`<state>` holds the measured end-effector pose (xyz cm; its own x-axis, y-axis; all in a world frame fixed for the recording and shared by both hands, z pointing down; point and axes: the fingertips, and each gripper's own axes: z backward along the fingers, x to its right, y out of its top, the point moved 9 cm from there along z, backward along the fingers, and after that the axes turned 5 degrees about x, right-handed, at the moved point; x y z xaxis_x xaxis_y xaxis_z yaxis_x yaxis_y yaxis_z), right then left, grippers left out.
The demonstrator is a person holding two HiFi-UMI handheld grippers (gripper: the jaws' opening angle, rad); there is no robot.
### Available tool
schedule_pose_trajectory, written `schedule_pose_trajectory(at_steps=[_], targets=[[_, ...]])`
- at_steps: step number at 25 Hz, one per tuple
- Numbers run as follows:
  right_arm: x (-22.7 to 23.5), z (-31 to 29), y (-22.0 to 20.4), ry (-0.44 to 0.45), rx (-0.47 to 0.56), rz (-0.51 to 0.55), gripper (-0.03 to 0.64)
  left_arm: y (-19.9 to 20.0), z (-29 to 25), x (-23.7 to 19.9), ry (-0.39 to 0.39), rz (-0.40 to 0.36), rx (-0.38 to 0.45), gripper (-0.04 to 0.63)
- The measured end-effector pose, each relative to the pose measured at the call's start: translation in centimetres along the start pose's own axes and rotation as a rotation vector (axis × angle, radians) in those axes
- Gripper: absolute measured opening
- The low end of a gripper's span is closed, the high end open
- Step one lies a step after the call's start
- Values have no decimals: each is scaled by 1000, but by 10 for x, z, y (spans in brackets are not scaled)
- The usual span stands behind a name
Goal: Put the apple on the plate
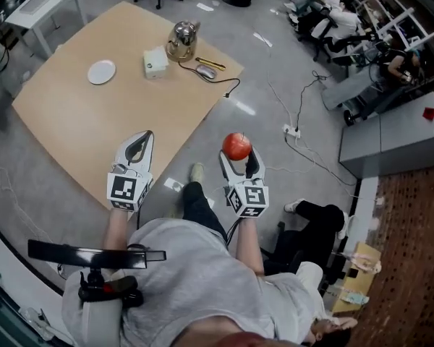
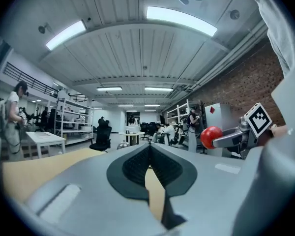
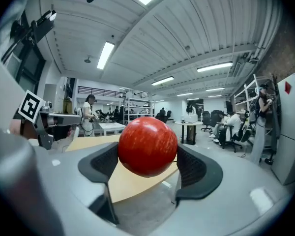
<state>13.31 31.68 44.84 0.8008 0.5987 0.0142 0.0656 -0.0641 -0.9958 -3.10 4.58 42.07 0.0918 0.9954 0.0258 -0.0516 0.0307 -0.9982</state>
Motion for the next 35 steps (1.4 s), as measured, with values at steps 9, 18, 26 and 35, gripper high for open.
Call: schedule_pose_trajectory(at_steps=[9, 18, 26, 35], targets=[[-35, -90, 9, 258, 16, 22, 377, -1, 40, -50, 287, -1, -10, 18], [-53, -173, 2, 409, 13, 12, 377, -6, 32, -86, 437, -7, -42, 18], [-64, -223, 10, 509, -14, 12, 377, 1, 18, -104, 517, 7, -75, 18], [-71, -296, -7, 601, -44, 30, 377, -25, -4, -133, 598, 43, -118, 18]])
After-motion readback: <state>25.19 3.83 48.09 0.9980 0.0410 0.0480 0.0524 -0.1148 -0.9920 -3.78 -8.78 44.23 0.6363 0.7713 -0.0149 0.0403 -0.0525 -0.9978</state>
